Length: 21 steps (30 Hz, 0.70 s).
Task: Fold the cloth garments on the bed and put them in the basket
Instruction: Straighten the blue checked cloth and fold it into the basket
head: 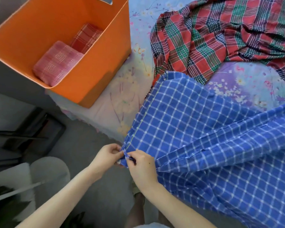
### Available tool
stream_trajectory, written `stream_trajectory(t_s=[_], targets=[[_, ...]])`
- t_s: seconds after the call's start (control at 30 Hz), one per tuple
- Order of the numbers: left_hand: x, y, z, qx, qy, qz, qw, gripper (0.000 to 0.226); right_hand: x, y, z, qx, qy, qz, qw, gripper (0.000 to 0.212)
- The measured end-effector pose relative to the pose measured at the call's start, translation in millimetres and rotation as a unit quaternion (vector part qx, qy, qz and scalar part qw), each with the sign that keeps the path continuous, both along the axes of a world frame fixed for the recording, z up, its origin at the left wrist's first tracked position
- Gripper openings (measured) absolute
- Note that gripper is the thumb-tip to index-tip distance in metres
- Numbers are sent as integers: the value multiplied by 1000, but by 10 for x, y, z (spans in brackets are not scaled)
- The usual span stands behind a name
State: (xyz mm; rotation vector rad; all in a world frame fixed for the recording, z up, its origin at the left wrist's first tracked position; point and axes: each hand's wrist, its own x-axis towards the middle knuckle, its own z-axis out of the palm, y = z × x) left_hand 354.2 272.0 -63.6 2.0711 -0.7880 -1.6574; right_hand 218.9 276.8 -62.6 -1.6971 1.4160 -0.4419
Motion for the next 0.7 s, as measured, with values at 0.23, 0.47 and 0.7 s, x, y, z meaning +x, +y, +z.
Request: stream_trajectory(t_s=[0.23, 0.47, 0.7], targets=[[-11, -43, 178, 53, 111, 44, 991, 13, -132, 18, 44, -43, -4, 26, 999, 25], [-171, -333, 357, 69, 199, 56, 976, 24, -368, -70, 75, -132, 50, 101, 985, 24], [-459, -859, 412, -55, -56, -104, 992, 15, -1162, -815, 500, 76, -105, -99, 987, 15]])
